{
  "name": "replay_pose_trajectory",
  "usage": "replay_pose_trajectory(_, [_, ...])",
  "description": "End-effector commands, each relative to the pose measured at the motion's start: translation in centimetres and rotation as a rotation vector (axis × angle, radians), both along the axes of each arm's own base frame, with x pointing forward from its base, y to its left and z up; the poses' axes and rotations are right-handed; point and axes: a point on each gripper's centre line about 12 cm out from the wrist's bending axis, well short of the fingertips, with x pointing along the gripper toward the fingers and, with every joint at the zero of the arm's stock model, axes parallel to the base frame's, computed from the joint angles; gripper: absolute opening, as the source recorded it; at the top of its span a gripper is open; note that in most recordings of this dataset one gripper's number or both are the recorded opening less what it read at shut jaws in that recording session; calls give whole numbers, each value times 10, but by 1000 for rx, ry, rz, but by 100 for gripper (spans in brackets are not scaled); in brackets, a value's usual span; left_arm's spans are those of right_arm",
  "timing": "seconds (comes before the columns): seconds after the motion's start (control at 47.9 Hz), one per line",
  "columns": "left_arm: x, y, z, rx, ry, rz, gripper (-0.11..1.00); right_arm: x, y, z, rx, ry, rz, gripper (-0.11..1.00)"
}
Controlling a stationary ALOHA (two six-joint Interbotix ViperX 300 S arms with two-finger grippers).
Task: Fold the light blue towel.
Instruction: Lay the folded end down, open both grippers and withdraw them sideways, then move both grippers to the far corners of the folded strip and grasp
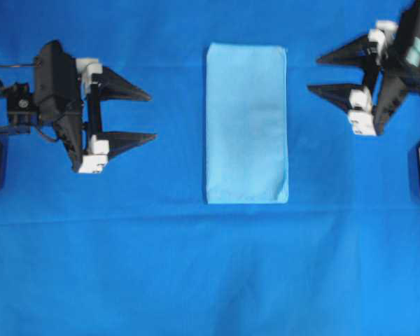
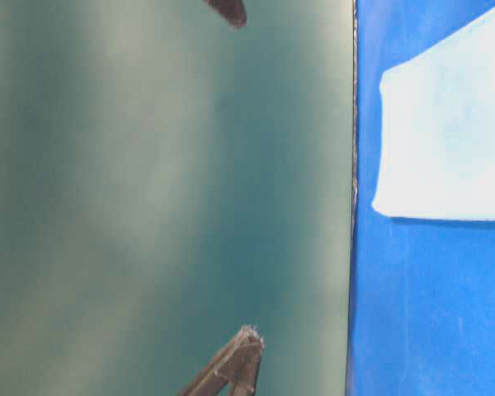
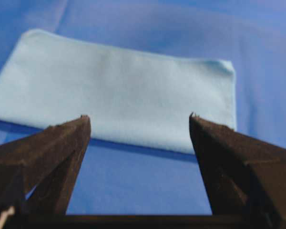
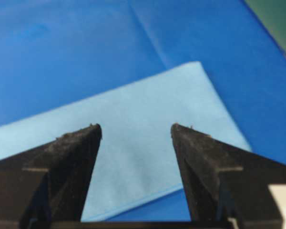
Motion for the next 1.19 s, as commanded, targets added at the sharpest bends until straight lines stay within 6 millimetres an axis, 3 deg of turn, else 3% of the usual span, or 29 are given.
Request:
replay_pose_trajectory(0.0, [0,1,9,8,-49,4,79,-1,2,4,1,-44,7,63])
replay_pose_trajectory(0.376, [11,8,11,7,-49,22,79,2,-6,5,9,-33,-22,63])
replay_pose_trajectory(0.668, [47,50,4,46,-3,116,79,14,-47,-12,29,60,-136,63])
replay_pose_trajectory(0.877, [72,86,-16,61,54,183,79,33,-85,-36,47,225,-201,63])
replay_pose_trajectory(1.169, [100,128,-63,36,145,249,79,57,-120,-75,61,379,-215,63])
